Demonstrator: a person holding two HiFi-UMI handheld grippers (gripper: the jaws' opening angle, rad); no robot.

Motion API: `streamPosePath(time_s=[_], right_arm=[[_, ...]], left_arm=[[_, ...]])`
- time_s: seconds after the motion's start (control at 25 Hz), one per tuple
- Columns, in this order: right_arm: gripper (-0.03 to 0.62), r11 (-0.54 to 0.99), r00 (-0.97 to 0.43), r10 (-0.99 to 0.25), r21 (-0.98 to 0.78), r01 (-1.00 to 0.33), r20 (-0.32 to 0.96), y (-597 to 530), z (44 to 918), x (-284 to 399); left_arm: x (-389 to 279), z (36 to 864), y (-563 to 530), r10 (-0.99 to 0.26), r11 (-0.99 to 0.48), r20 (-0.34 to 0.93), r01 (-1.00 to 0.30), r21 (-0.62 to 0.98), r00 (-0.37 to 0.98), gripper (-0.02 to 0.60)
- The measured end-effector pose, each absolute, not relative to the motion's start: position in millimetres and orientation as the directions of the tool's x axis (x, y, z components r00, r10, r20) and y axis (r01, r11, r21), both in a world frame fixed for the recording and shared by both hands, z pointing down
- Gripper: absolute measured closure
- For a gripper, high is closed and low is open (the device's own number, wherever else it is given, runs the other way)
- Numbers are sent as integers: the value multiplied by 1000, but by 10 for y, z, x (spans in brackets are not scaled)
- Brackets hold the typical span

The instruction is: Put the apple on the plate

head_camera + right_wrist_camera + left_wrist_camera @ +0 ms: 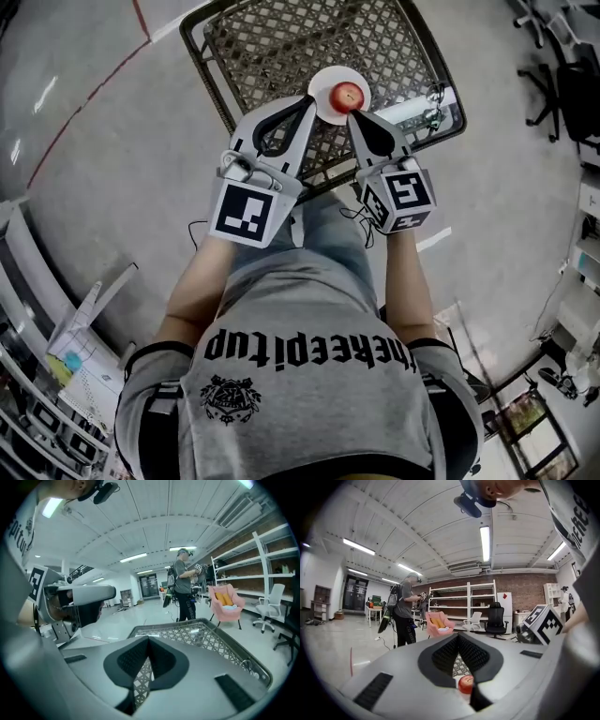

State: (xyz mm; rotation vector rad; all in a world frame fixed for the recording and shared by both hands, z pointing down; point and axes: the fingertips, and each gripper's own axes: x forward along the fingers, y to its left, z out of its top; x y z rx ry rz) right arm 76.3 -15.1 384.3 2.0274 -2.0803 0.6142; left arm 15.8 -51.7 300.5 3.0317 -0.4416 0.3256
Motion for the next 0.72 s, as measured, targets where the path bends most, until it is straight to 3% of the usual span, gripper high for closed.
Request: streamPosePath(time_s=[0.72], right_arm=[[586, -175, 130, -958, -160, -971, 256, 122, 3033, 619]], left_arm=[[255, 2790, -268, -48, -999, 183, -51, 12, 982, 538]])
